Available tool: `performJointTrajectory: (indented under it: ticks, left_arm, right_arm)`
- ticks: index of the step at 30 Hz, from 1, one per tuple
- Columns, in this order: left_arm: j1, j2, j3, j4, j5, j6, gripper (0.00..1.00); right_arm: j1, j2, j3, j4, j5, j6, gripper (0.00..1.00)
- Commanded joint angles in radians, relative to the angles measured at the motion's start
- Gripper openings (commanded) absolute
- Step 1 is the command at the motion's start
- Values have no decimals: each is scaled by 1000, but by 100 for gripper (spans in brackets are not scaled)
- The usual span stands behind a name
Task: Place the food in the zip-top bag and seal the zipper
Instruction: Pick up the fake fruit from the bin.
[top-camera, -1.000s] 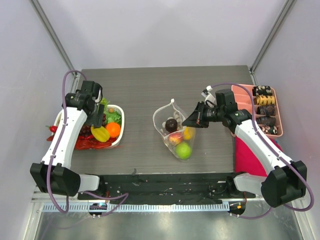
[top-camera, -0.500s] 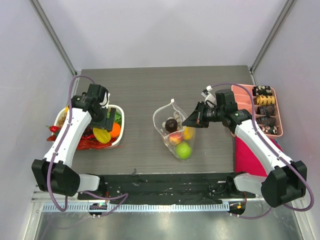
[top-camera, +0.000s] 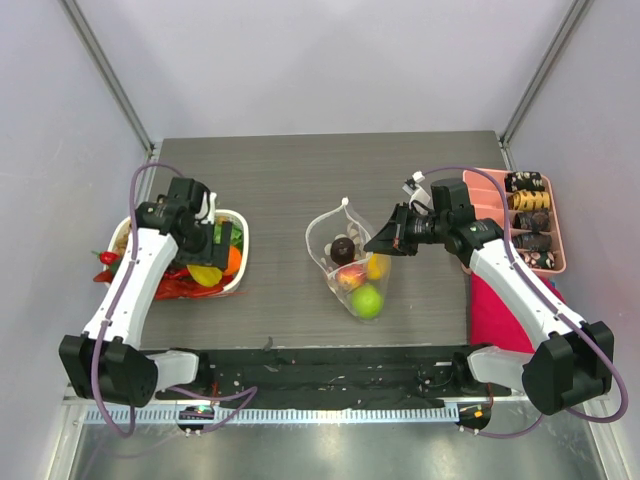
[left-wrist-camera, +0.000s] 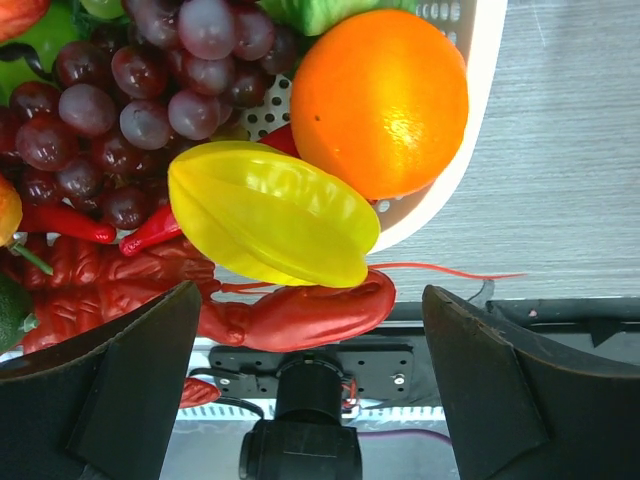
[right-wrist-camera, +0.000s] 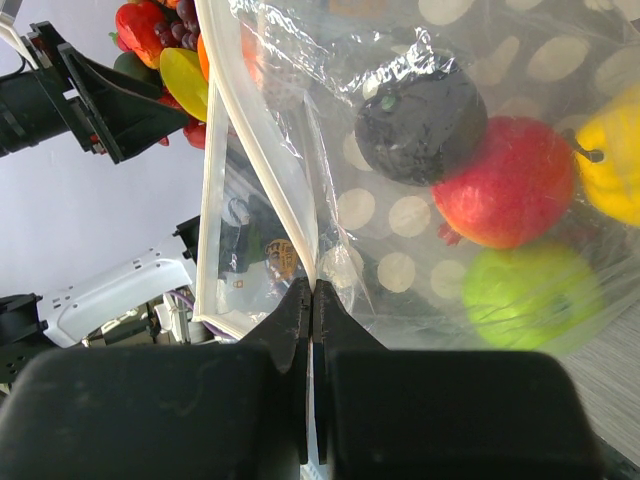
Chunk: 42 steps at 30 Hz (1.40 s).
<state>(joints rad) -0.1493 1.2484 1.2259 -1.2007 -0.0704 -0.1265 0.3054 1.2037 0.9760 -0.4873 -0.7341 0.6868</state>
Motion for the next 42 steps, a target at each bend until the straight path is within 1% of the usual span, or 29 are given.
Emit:
performJointTrajectory:
  ticks: [1,5,8,9,11,24,27,28,36,37,42]
  left_arm:
    - [76,19,6,24,64,-13,92]
    - [145,48,20,9,153,-25,90]
    - [145,51,17,12,172,-36,88]
    - [177,57,17,15,176,-38,88]
    - [191,68,18,9,173,-38,84]
    - [257,112,0,36,245,-48,77]
    - [266,121,-5,47,274,-51,73]
    - [267,125,-5,50,282,-51,70]
    - [292,144,-6,56,297,-55,66]
    - [298,144,-3,53,297,-52,62]
    - [303,135,21,23,284,-45,53]
  right_arm:
    - [-2,-30,18,19,4,-6,1]
    - [-3,-33,16,19,4,-6,1]
    - [-3,-32,15,19,4,-6,1]
    - [-3,-32,15,19,4,-6,1]
    - [-3,-32,18,19,4,-4,1]
    - [-2,-23,20,18,6,-4,1]
    - [-2,-20,21,16,6,-4,1]
    - [-3,-21,21,18,6,-4,1]
    - [-2,-15,18,18,7,-4,1]
    - [-2,-13,18,19,7,-4,1]
    - [-3,-10,20,21,7,-1,1]
